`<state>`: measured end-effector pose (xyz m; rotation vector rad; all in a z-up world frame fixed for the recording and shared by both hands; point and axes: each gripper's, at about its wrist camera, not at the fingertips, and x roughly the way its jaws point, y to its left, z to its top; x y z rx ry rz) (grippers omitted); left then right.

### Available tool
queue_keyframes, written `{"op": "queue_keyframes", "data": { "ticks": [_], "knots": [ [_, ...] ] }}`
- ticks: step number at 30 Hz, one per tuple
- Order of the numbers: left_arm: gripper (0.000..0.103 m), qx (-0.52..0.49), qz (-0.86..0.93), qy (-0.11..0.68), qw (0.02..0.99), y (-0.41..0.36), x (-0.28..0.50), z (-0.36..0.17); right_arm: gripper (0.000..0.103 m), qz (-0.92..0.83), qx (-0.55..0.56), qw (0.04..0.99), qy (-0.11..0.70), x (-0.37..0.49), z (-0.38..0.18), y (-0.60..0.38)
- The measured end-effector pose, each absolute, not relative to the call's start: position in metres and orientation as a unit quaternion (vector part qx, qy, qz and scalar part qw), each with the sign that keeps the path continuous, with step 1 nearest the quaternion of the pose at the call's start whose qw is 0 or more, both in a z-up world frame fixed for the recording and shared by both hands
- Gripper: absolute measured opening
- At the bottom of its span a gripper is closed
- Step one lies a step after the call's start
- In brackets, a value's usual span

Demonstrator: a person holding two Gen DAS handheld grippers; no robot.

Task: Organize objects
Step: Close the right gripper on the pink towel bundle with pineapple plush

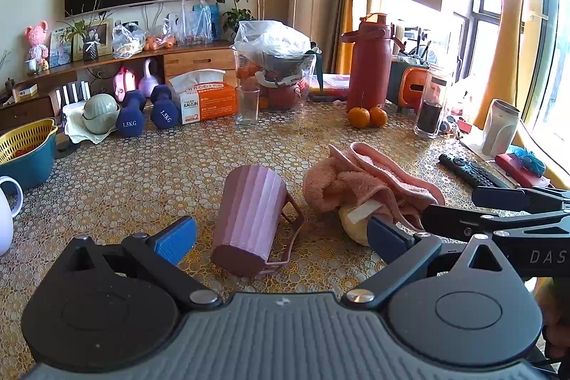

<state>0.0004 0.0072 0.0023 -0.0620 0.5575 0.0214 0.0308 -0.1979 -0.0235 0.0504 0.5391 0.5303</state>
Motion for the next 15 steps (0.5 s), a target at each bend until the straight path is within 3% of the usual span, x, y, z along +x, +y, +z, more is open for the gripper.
{"op": "queue_keyframes", "data": {
  "ticks": [15],
  "knots": [
    [0.103, -0.040, 0.008, 0.295, 0.955, 0.021, 0.014, -0.008, 0.091, 0.269, -0.012, 0.928, 0.259, 0.048, -0.018, -0.201]
  ]
}}
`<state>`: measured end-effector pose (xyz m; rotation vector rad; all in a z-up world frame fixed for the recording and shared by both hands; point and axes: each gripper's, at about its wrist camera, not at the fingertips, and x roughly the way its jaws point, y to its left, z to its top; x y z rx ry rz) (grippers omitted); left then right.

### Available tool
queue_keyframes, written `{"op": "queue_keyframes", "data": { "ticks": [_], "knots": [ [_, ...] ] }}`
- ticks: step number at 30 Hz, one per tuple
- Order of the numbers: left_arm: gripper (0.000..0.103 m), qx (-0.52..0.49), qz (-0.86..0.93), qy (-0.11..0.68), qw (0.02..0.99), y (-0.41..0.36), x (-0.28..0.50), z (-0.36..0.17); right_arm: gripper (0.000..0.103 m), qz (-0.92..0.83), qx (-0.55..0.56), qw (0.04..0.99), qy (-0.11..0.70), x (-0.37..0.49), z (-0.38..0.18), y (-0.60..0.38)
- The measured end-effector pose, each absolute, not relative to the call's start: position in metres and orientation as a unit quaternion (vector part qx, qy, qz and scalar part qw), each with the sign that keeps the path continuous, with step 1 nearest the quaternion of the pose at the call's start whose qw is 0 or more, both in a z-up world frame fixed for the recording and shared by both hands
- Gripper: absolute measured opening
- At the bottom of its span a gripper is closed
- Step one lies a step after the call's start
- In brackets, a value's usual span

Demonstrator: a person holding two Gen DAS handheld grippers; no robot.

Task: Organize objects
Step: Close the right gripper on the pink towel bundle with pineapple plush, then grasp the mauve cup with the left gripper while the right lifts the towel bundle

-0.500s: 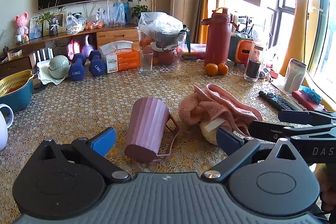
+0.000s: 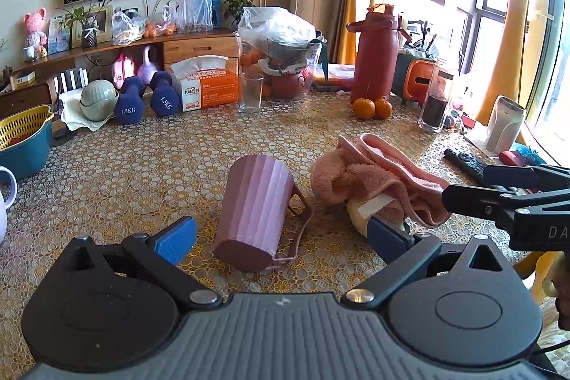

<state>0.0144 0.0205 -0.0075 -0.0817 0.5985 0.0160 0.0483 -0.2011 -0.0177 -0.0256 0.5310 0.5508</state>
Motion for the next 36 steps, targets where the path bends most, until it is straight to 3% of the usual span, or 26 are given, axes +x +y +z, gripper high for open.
{"op": "queue_keyframes", "data": {
  "ticks": [20, 29, 36],
  "knots": [
    [0.103, -0.041, 0.028, 0.355, 0.934, 0.051, 0.075, -0.041, 0.091, 0.299, -0.155, 0.885, 0.322, 0.117, -0.076, -0.152],
    [0.103, -0.029, 0.023, 0.367, 0.930, 0.051, 0.086, -0.050, 0.091, 0.303, -0.301, 0.872, 0.240, 0.094, -0.068, -0.138],
    [0.103, -0.019, 0.018, 0.373, 0.928, 0.049, 0.088, -0.055, 0.091, 0.329, -0.353, 0.838, 0.256, 0.092, -0.091, -0.120]
  ]
}}
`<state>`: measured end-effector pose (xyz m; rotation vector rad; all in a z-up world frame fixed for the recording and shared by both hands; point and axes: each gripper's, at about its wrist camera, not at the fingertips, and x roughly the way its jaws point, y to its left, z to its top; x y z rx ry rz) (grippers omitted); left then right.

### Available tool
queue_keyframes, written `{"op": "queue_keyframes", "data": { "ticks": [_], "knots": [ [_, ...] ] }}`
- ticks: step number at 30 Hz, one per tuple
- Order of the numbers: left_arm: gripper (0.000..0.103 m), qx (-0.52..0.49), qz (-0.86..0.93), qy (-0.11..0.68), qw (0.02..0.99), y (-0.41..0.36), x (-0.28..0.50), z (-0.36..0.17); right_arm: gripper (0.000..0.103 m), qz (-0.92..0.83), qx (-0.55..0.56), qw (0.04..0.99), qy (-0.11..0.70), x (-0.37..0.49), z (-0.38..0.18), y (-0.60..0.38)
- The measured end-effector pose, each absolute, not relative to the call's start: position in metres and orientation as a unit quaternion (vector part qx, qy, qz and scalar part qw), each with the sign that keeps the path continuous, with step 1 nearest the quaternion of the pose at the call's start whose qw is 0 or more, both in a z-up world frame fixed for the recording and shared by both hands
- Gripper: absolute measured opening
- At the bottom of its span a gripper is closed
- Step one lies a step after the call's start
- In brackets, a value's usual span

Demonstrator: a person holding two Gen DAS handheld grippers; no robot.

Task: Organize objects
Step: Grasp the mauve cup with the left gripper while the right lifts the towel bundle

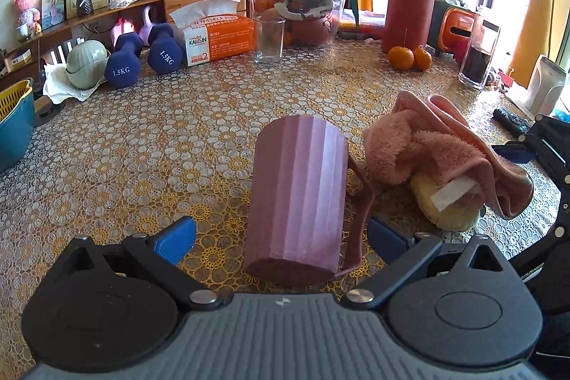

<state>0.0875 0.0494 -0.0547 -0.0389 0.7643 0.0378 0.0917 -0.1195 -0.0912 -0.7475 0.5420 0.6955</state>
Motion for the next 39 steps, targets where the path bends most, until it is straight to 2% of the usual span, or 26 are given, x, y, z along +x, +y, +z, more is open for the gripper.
{"op": "queue_keyframes", "data": {
  "ticks": [11, 12, 13, 19, 20, 24, 25, 33, 39],
  "knots": [
    [0.103, -0.002, 0.012, 0.382, 0.924, 0.046, 0.100, -0.066, 0.087, 0.302, -0.337, 0.850, 0.268, 0.111, -0.106, -0.121],
    [0.103, -0.001, 0.011, 0.382, 0.924, 0.046, 0.101, -0.068, 0.082, 0.297, -0.334, 0.853, 0.270, 0.113, -0.106, -0.121],
    [0.103, -0.001, 0.012, 0.382, 0.924, 0.046, 0.103, -0.069, 0.069, 0.295, -0.328, 0.854, 0.275, 0.116, -0.105, -0.122],
    [0.101, -0.013, 0.012, 0.375, 0.927, 0.047, 0.108, -0.074, 0.061, 0.294, -0.288, 0.868, 0.277, 0.121, -0.101, -0.128],
    [0.100, -0.015, 0.012, 0.374, 0.927, 0.046, 0.108, -0.074, 0.060, 0.293, -0.282, 0.871, 0.278, 0.122, -0.100, -0.129],
    [0.071, -0.026, 0.003, 0.379, 0.925, 0.044, 0.108, -0.075, 0.052, 0.288, -0.241, 0.883, 0.283, 0.126, -0.091, -0.137],
    [0.067, -0.024, 0.003, 0.379, 0.925, 0.043, 0.108, -0.074, 0.049, 0.286, -0.229, 0.886, 0.284, 0.127, -0.089, -0.140],
    [0.065, 0.027, 0.021, 0.369, 0.929, 0.034, 0.098, -0.069, 0.046, 0.282, -0.129, 0.904, 0.293, 0.129, -0.060, -0.161],
    [0.064, 0.086, 0.015, 0.351, 0.932, 0.015, 0.081, -0.061, 0.046, 0.381, -0.013, 0.880, 0.283, 0.116, -0.021, -0.166]
  ]
}}
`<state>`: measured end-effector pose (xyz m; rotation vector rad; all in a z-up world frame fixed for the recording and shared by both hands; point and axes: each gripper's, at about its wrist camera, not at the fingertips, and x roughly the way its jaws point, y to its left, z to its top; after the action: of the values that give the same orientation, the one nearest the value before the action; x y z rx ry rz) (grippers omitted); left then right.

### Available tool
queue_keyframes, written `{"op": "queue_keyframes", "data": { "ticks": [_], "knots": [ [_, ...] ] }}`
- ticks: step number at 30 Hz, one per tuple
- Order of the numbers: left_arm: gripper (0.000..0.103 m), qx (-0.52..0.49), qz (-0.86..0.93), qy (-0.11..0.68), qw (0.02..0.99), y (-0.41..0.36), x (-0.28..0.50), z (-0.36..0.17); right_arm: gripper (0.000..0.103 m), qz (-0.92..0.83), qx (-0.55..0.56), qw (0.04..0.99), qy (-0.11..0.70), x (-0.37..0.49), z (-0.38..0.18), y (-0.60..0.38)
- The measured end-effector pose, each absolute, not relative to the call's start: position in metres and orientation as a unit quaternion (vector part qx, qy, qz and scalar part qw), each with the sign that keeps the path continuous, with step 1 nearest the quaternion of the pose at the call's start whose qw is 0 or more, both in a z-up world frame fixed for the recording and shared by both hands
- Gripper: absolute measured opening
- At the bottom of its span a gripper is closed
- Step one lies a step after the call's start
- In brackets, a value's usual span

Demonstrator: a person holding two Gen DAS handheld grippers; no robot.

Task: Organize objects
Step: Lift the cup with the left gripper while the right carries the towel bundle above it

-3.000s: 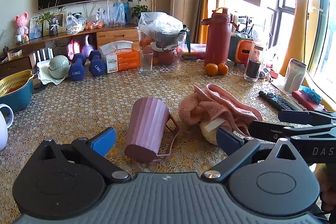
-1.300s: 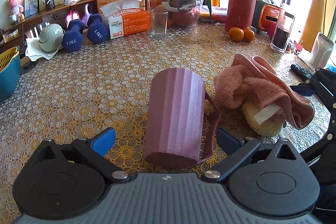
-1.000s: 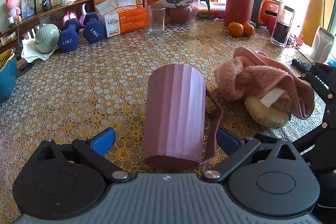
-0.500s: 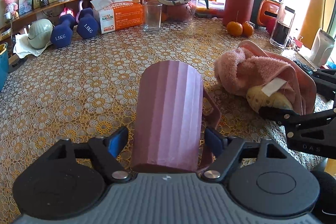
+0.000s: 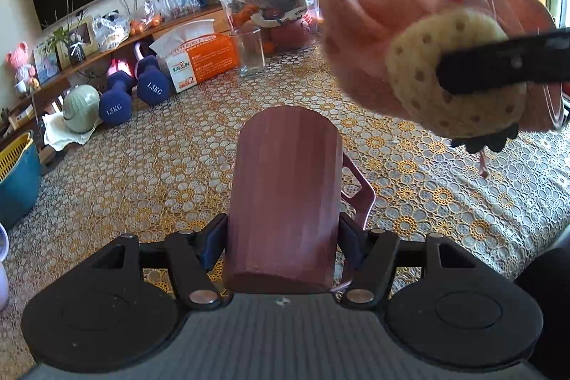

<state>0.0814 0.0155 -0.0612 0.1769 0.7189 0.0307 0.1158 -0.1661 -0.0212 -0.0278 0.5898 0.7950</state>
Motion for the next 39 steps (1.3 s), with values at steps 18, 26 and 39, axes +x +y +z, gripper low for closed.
{"op": "queue_keyframes", "data": {
  "ticks": [18, 26, 39],
  "knots": [
    [0.063, 0.104, -0.036, 0.340, 0.934, -0.013, 0.044, -0.051, 0.045, 0.443, 0.073, 0.833, 0.323, 0.116, -0.024, -0.155],
    [0.063, 0.052, -0.027, 0.355, 0.933, 0.005, 0.043, -0.048, 0.045, 0.310, 0.047, 0.883, 0.349, 0.132, -0.051, -0.182],
    [0.063, 0.017, -0.018, 0.355, 0.935, 0.008, 0.045, -0.038, 0.045, 0.453, 0.154, 0.813, 0.332, 0.104, -0.031, -0.181]
  ]
}}
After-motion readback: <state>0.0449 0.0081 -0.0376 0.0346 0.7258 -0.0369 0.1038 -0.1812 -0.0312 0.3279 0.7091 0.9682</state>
